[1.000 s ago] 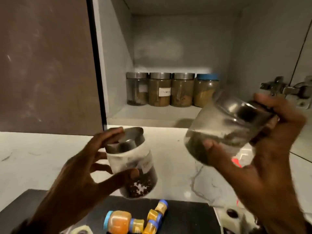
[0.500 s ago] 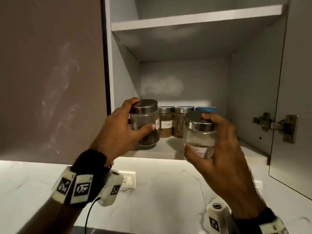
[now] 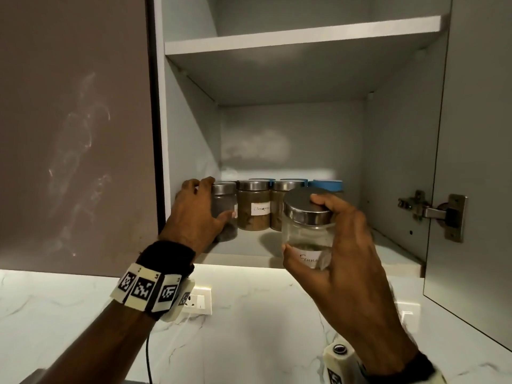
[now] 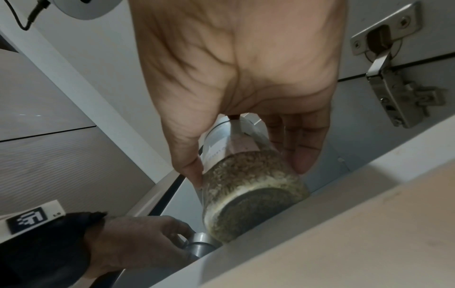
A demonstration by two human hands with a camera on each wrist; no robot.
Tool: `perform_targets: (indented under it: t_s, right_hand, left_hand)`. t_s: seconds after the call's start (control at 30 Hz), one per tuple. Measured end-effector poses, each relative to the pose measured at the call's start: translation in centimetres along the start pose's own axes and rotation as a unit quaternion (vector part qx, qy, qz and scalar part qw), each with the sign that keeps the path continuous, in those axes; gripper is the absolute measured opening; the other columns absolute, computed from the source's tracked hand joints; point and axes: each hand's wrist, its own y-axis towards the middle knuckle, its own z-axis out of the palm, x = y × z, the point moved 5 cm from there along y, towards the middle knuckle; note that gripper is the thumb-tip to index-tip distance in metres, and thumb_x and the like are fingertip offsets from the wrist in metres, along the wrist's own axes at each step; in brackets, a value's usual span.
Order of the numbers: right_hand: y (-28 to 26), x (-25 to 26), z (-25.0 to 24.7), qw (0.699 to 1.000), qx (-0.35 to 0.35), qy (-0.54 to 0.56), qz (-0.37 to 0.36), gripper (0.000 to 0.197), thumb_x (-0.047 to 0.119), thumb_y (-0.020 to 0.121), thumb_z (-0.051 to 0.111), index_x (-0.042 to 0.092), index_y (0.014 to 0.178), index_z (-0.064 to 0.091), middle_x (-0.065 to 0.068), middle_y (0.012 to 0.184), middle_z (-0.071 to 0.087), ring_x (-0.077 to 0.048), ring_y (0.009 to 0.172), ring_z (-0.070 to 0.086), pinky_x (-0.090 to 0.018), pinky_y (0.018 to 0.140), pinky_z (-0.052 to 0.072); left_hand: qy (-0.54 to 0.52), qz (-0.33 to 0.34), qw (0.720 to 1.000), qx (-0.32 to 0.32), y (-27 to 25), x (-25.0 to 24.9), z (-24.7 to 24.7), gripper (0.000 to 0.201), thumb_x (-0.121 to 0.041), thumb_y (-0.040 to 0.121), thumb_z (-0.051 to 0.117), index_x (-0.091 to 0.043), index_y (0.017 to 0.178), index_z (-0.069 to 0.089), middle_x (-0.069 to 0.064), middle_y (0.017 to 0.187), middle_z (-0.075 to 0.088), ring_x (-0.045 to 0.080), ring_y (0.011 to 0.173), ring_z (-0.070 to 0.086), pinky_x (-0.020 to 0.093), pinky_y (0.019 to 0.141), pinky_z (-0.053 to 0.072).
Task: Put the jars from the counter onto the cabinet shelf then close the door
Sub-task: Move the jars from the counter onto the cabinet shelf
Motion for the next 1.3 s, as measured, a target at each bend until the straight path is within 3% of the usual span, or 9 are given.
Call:
perform_targets:
  t_s: [0.27,0.53,0.6,0.67,0.77,0.87,1.07,1.2,1.3]
  right_hand:
    - [0.3,0.2,-0.1,1.000,0.006,-0.006,0.002,0.081,0.067,0.075,0.070,0.052,0.144,0.031,0.025,0.133,0.040,-0.013,0.120,0.053,-0.034,0.090,0.055]
    - [0.4,-0.1,0.0,1.000,0.014,-0.016,0.012,0.084,0.054,0.079,0.083,0.049,0.146,0.033,0.022,0.134,0.043,-0.013,0.120,0.055,-0.024,0.085,0.049]
    - [0.5,0.1,-0.2,0.999,0.024,-0.018,0.018,0.083,0.056,0.079,0.082,0.050,0.145,0.032,0.018,0.140,0.047,-0.013,0.122,0.055,-0.032,0.090,0.054]
    - [0.6,0.4,-0.5,0.999,0.036,-0.015,0.021,0.082,0.060,0.079,0.079,0.050,0.145,0.032,0.016,0.142,0.050,-0.014,0.124,0.056,-0.045,0.095,0.058]
    - [1.2,1.1,-1.1,0.998,0.049,-0.027,0.022,0.078,0.061,0.079,0.079,0.048,0.142,0.035,0.015,0.136,0.058,-0.018,0.121,0.058,-0.051,0.095,0.057]
    - [2.3,1.9,-1.8,0.997,0.063,-0.004,0.038,0.068,0.056,0.079,0.083,0.047,0.131,0.039,0.021,0.122,0.062,-0.012,0.108,0.065,-0.045,0.088,0.061]
    - [6.6,3.7,-1.5,0.992,0.096,0.046,0.065,0.068,0.044,0.081,0.085,0.029,0.126,0.037,0.013,0.113,0.064,0.001,0.092,0.072,-0.020,0.071,0.063]
    - [10.4,5.1,0.0,0.984,0.153,0.030,0.091,0.066,0.041,0.083,0.086,0.027,0.127,0.039,0.006,0.113,0.064,-0.012,0.091,0.072,-0.021,0.063,0.062]
    - [12.7,5.7,2.1,0.976,0.198,-0.027,0.092,0.064,0.042,0.083,0.086,0.025,0.126,0.042,0.006,0.108,0.064,-0.011,0.086,0.070,-0.014,0.051,0.055]
  left_hand:
    - [0.060,0.019,0.998,-0.018,0.0,-0.6,0.0,0.083,-0.037,0.092,0.073,-0.017,0.158,0.029,0.012,0.164,0.030,0.032,0.152,0.026,0.046,0.124,0.028]
    - [0.134,0.075,0.988,-0.033,-0.9,-1.5,-0.7,0.087,-0.039,0.097,0.064,-0.017,0.163,0.012,0.009,0.172,0.008,0.030,0.159,0.001,0.045,0.129,0.010]
    - [0.102,0.103,0.988,-0.051,-1.7,-1.6,-1.0,0.084,-0.035,0.096,0.066,-0.017,0.163,0.017,0.009,0.172,0.010,0.031,0.158,0.007,0.048,0.129,0.016]
    - [0.040,0.147,0.985,-0.076,-3.3,-1.2,-1.1,0.070,-0.032,0.097,0.065,-0.018,0.157,0.032,0.008,0.164,0.030,0.029,0.151,0.027,0.049,0.123,0.031]
    - [-0.044,0.166,0.984,-0.045,-6.5,1.0,0.6,0.040,-0.044,0.103,0.052,-0.024,0.137,0.054,-0.006,0.132,0.061,0.015,0.120,0.056,0.044,0.105,0.051]
    - [-0.024,0.165,0.986,-0.006,-9.2,3.5,2.8,0.054,-0.064,0.101,0.036,-0.032,0.139,0.058,-0.012,0.139,0.063,0.013,0.130,0.058,0.040,0.115,0.042]
    - [-0.030,0.169,0.985,-0.017,-9.3,4.4,3.7,0.052,-0.061,0.100,0.043,-0.031,0.137,0.062,-0.010,0.139,0.065,0.015,0.132,0.056,0.036,0.115,0.033]
    - [-0.027,0.179,0.983,-0.022,-9.3,4.4,4.0,0.052,-0.062,0.099,0.044,-0.030,0.137,0.062,-0.010,0.138,0.065,0.014,0.131,0.056,0.037,0.115,0.035]
    - [-0.025,0.179,0.983,-0.027,-9.3,4.5,3.9,0.053,-0.062,0.099,0.044,-0.029,0.136,0.063,-0.010,0.137,0.065,0.014,0.129,0.057,0.037,0.114,0.037]
